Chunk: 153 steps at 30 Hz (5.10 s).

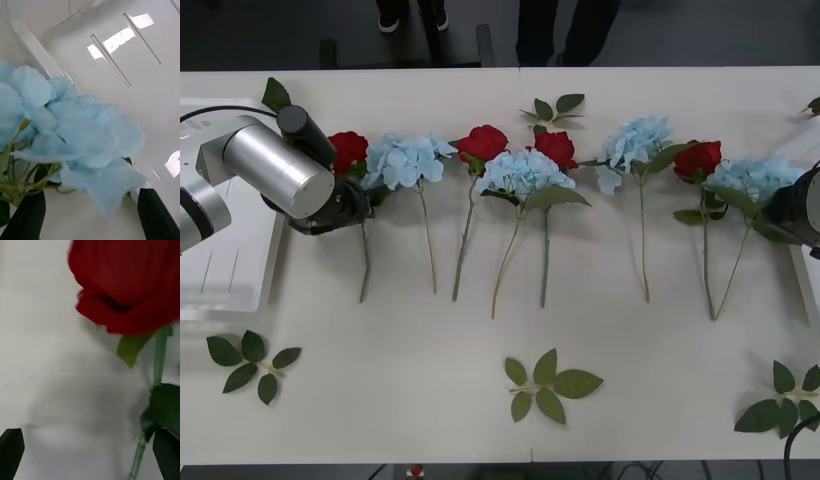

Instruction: Place the red flowers into the right box and the blue flowers into the left box. If a person shows an open palm, hand one flower to the person first, then continue sorting.

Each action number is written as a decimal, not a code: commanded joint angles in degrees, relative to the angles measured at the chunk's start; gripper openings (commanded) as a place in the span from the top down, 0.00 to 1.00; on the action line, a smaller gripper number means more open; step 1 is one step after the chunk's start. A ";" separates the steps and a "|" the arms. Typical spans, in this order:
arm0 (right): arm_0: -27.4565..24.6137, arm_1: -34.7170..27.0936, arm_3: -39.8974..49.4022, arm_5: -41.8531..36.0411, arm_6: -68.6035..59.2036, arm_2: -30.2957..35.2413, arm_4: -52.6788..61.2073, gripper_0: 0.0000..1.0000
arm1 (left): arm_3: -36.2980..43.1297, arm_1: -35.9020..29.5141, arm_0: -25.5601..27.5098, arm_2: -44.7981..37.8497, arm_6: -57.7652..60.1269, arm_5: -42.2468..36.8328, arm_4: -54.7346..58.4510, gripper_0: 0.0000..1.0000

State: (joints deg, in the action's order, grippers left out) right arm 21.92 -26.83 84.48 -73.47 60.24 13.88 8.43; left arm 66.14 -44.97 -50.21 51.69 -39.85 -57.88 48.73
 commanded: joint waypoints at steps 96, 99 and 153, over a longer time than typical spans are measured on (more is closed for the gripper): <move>4.28 -1.74 15.98 -16.79 4.71 2.91 13.54 1.00 | 15.51 14.04 3.89 -30.24 -94.01 6.90 65.08 1.00; 4.19 -1.74 15.98 -16.26 4.80 2.82 13.01 1.00 | 15.51 15.44 3.89 -30.24 -94.36 8.84 65.17 1.00; 8.14 -4.38 15.10 -13.36 31.78 -1.31 69.53 0.04 | 15.68 16.76 4.07 -30.24 -94.71 9.63 67.11 1.00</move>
State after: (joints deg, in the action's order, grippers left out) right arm 29.31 -29.41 99.95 -83.72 88.19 6.76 74.45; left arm 79.93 -28.00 -45.94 22.07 -133.90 -48.59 114.99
